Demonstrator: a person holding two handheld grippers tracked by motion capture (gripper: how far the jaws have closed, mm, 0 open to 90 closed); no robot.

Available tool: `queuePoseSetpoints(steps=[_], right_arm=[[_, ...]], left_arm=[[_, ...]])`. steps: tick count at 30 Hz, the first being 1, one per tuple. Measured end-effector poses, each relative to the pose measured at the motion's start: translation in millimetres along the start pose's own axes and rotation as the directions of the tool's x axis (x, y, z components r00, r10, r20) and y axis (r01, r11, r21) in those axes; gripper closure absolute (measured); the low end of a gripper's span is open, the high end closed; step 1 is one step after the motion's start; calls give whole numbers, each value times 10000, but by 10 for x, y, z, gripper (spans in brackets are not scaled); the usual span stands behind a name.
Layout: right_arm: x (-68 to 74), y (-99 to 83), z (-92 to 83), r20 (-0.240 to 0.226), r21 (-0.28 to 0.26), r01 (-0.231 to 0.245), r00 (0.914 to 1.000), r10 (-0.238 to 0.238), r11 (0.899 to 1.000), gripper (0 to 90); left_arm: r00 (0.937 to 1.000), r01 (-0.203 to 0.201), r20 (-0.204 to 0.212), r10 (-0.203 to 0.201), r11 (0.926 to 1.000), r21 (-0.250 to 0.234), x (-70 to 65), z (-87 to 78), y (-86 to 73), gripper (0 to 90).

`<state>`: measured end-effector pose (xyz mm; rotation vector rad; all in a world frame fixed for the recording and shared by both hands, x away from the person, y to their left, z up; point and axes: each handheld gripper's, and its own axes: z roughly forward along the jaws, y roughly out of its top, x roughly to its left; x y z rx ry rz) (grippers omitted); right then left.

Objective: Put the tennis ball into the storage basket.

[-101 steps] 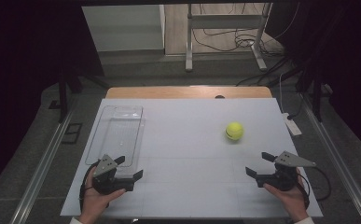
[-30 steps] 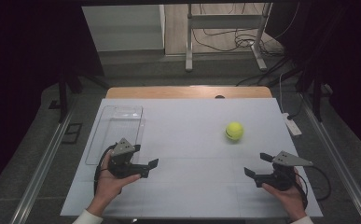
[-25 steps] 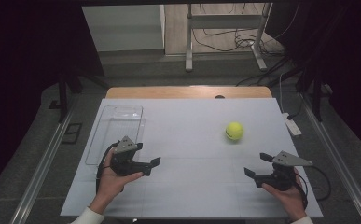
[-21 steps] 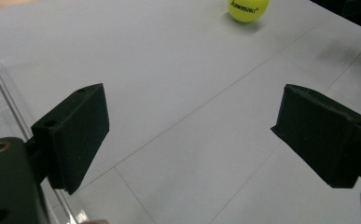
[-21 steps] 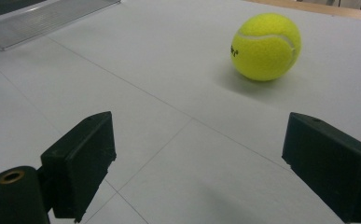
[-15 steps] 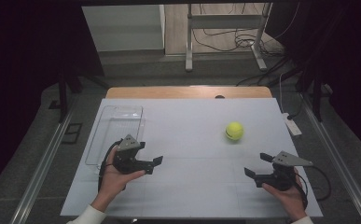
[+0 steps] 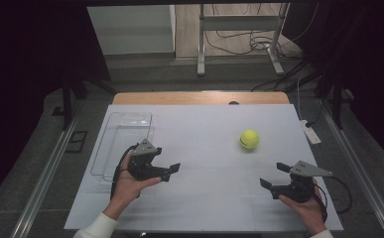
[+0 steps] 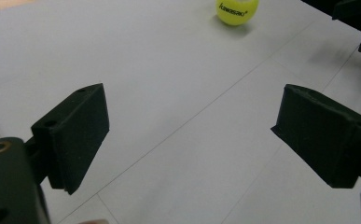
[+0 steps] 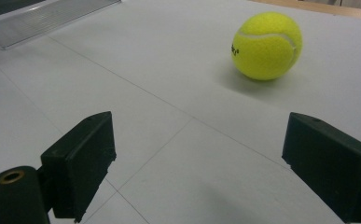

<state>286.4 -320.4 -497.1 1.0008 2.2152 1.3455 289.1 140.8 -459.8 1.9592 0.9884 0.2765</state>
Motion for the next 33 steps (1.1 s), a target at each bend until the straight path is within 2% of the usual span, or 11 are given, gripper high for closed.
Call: queuePoseSetpoints(steps=[14,33], right_arm=[[-3,-5,6,-8,55,-14,10000,14,10000,96],[-8,-11,6,8,74,-27,10000,27,10000,95]], left_arm=[[9995,-205,246,204,9998,48,-38,101,125,109],[9984,-277,484,275,9996,46,-85,224,248,108]])
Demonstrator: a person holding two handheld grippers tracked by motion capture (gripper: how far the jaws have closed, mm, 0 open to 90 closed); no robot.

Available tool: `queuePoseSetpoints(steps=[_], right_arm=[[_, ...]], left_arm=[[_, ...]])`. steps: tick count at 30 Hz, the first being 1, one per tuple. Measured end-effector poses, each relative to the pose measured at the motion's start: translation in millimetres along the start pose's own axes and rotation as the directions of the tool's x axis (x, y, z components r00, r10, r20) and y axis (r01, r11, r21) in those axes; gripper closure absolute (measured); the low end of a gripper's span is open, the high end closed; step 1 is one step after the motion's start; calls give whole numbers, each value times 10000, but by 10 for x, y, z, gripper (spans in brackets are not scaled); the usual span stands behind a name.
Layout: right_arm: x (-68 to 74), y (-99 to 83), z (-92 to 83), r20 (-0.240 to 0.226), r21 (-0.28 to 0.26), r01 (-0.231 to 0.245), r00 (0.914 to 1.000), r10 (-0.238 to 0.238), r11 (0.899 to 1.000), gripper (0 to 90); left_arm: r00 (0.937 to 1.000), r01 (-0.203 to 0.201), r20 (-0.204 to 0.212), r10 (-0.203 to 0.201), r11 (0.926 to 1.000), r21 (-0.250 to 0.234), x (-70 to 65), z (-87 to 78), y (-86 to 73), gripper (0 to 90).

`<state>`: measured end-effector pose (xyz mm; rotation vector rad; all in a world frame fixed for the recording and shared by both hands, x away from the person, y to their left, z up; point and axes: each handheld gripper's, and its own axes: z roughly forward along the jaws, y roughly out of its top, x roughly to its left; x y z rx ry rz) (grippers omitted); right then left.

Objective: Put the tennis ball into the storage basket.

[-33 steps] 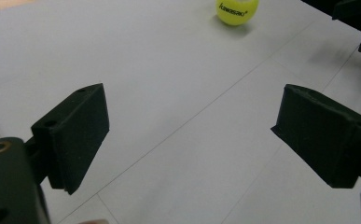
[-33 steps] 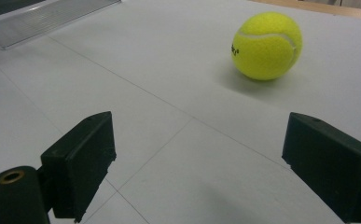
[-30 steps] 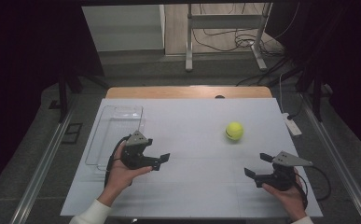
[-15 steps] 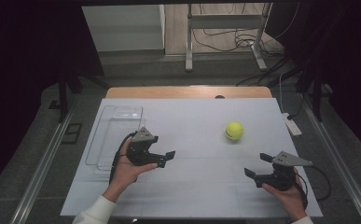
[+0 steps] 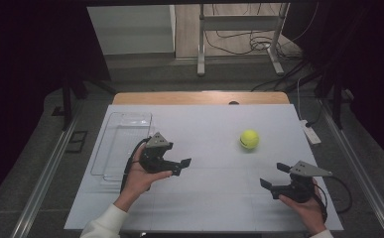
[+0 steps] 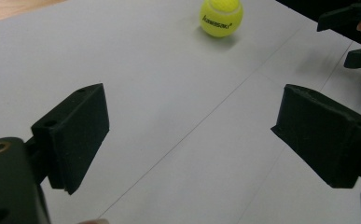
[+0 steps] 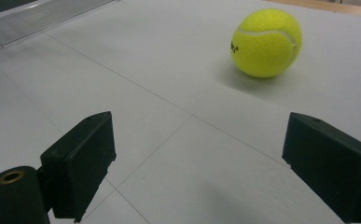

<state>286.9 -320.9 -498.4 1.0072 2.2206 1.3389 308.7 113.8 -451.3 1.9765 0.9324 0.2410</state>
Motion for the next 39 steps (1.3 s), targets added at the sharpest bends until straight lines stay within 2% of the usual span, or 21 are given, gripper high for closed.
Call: queuePoseSetpoints(steps=[16,39], right_arm=[[-12,-6,-5,15,9,-38,10000,38,10000,95],[-12,-11,-2,21,32,-21,10000,21,10000,95]], left_arm=[[9997,-158,172,153,9995,273,-14,171,74,108],[9988,-132,469,123,9997,188,-27,315,240,109]])
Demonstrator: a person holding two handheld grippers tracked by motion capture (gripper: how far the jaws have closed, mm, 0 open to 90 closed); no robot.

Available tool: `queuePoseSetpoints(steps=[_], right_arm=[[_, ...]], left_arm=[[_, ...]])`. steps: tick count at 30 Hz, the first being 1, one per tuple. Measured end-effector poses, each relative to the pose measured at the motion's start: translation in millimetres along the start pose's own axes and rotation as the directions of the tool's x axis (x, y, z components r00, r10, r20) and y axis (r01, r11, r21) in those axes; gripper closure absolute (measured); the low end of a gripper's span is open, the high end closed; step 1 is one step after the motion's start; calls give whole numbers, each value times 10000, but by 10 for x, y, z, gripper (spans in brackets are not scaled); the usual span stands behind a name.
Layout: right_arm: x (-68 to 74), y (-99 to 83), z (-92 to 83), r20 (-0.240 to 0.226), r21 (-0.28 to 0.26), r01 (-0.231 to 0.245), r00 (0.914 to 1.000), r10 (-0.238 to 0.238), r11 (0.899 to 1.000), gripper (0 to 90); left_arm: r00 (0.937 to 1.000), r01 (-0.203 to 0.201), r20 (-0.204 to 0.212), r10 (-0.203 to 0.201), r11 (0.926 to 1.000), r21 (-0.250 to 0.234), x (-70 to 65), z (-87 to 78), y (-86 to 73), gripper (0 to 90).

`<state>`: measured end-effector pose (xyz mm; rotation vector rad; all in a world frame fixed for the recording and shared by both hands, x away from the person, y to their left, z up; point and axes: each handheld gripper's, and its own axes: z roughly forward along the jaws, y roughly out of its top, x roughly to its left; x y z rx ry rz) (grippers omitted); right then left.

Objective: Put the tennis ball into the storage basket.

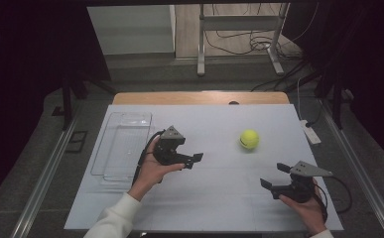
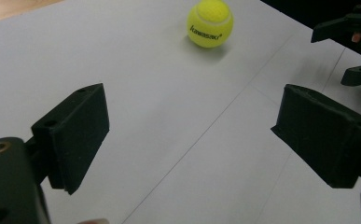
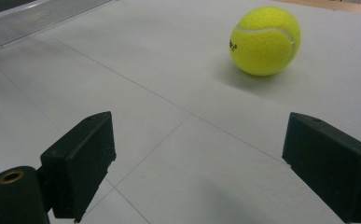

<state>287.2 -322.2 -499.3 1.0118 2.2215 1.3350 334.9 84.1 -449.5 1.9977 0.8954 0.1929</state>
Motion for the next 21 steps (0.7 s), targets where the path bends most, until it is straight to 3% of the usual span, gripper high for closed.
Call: queuePoseSetpoints(steps=[21], right_arm=[[-2,-3,3,21,27,17,10000,-17,10000,95]], left_arm=[[10000,22,54,-22,10000,-13,5,115,120,109]])
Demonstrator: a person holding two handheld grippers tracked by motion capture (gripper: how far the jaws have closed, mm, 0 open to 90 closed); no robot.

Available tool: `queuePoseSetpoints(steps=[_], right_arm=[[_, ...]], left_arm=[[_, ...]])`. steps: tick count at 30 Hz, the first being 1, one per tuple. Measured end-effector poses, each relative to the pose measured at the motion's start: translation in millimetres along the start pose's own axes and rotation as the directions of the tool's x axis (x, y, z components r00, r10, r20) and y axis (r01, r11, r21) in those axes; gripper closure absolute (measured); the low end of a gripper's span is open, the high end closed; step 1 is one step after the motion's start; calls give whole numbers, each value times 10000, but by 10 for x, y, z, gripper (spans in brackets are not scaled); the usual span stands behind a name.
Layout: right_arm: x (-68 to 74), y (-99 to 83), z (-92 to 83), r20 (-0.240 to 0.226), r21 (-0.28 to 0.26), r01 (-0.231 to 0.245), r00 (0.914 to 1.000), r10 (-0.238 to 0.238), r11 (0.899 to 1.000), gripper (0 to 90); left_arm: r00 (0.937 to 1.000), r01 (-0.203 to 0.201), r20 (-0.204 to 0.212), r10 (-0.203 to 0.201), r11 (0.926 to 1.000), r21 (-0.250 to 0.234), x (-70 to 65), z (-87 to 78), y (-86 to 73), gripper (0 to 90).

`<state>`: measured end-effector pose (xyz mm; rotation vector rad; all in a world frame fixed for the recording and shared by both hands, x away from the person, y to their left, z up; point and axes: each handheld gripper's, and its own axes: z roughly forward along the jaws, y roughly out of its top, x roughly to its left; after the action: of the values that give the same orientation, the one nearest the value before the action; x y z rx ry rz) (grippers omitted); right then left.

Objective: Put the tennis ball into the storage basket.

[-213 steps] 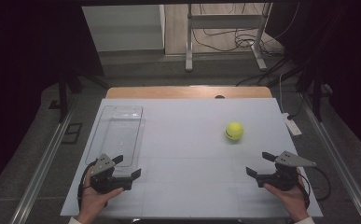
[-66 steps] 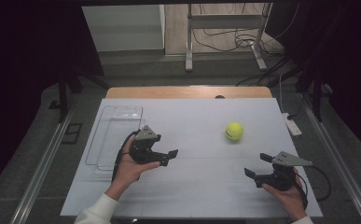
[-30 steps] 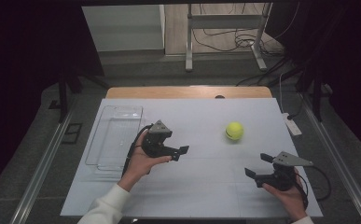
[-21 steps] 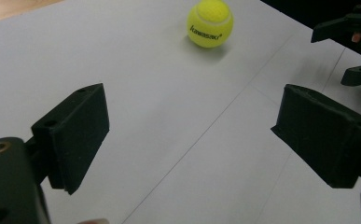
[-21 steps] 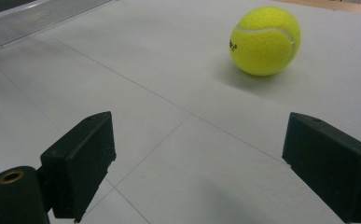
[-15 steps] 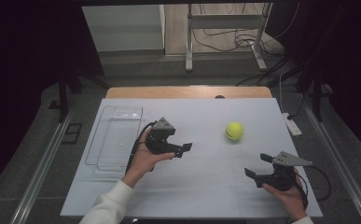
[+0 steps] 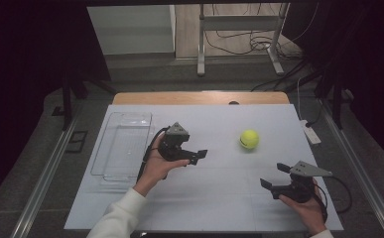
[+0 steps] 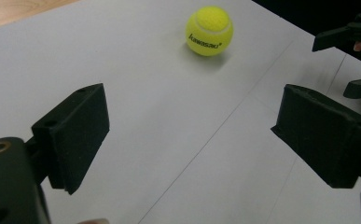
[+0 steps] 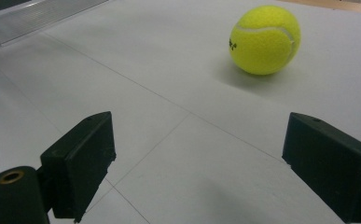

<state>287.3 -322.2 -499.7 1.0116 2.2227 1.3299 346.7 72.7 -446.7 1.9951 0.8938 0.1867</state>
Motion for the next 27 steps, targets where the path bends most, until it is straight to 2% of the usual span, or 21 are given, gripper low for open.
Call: queuePoseSetpoints(steps=[27], right_arm=[[-4,-4,8,-21,16,-12,10000,12,10000,94]], left_arm=[[10000,-43,36,43,9998,171,-7,186,144,110]])
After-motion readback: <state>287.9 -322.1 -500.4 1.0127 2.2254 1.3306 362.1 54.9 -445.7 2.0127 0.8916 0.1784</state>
